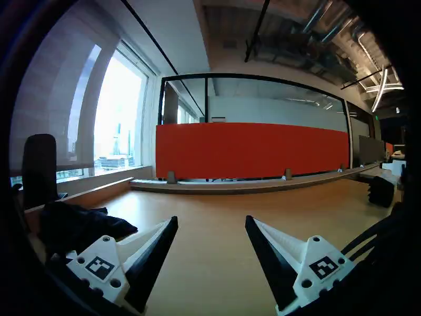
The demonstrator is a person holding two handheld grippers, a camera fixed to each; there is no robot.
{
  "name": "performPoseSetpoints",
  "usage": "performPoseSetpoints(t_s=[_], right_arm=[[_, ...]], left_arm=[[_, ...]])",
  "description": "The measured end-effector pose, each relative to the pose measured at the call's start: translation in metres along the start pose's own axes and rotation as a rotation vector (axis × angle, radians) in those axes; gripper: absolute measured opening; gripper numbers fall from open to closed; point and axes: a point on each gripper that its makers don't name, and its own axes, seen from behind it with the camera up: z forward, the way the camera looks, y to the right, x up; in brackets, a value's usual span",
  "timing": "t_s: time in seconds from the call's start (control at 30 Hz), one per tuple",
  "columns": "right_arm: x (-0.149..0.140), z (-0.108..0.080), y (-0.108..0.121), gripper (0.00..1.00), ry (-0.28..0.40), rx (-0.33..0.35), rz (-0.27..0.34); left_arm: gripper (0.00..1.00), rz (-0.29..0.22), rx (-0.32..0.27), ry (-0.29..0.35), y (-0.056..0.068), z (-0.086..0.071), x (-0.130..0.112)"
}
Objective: Fold towel
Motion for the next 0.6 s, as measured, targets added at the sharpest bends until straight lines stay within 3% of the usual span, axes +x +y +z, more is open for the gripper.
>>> performPoseSetpoints(t_s=[0.3, 0.6], right_arm=[[-0.018, 0.005, 0.010, 0.99, -0.008, -0.010, 0.005], [-0.028, 0.005, 0.005, 0.99, -0.018, 0.001, -0.009]], left_arm=[[0.95, 0.000, 0.000, 0.000, 0.000, 0.000, 0.000], [0.95, 0.000, 0.000, 0.000, 0.000, 0.000, 0.000]])
